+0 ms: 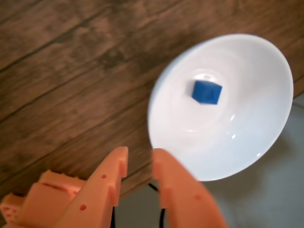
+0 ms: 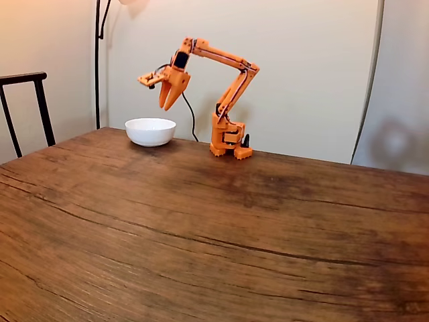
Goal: Grasp the cube and drop it in the bowl
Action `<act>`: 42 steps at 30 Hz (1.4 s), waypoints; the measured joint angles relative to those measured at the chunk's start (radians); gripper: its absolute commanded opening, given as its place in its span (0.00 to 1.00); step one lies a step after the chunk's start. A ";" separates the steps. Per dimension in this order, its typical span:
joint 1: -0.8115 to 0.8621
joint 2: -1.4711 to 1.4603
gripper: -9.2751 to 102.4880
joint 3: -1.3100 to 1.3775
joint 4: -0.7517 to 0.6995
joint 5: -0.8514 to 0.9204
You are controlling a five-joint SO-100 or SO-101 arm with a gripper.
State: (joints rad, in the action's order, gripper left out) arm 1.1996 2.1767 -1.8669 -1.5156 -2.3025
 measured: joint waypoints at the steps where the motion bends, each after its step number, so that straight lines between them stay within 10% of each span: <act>1: -0.032 0.000 0.08 0.021 -0.020 0.015; 23: -0.617 0.795 0.08 -0.350 -0.130 0.397; 42: -1.060 1.137 0.08 -1.066 0.359 0.546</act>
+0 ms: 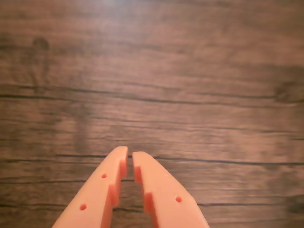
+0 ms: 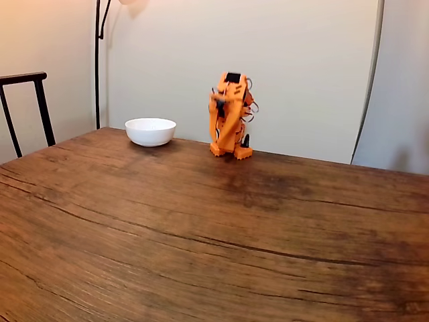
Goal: Grasp the cube and drop it in the bowl
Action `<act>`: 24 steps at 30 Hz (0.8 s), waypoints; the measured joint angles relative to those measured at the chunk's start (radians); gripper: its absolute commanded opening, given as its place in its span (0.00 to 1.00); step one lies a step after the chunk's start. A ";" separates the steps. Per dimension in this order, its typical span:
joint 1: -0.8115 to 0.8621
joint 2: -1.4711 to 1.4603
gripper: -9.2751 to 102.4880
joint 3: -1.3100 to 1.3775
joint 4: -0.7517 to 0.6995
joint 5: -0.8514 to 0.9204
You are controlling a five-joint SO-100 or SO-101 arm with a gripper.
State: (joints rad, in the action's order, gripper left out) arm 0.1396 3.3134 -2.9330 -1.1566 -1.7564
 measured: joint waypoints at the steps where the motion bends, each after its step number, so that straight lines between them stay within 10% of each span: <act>1: 0.002 0.002 0.08 -0.025 0.011 0.006; 24: 0.025 0.020 0.08 -0.179 -0.137 0.080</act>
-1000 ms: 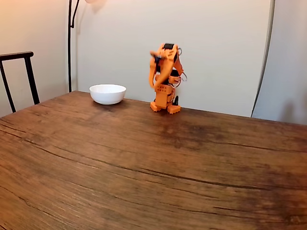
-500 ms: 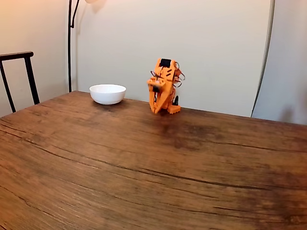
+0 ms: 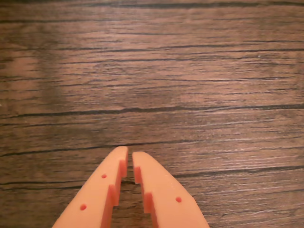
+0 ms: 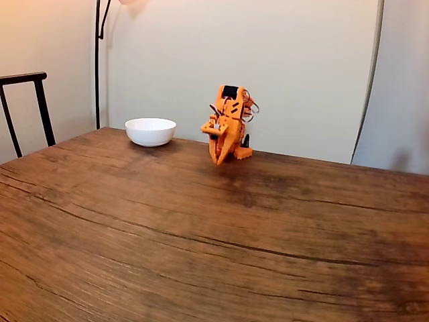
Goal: Grasp the cube and drop it in the bowl
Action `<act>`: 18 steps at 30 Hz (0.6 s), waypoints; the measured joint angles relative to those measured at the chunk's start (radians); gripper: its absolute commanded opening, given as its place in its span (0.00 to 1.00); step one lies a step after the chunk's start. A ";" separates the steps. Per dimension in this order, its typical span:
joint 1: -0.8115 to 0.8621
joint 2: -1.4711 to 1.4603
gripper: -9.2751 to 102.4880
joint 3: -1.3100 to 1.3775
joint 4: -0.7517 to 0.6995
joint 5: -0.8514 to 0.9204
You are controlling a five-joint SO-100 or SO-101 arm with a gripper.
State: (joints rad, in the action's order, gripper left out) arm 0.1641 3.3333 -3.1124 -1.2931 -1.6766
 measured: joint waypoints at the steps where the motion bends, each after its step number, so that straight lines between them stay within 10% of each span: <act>1: 0.002 0.002 0.08 0.000 -0.002 0.000; 18: 0.002 0.002 0.08 0.000 -0.002 -0.006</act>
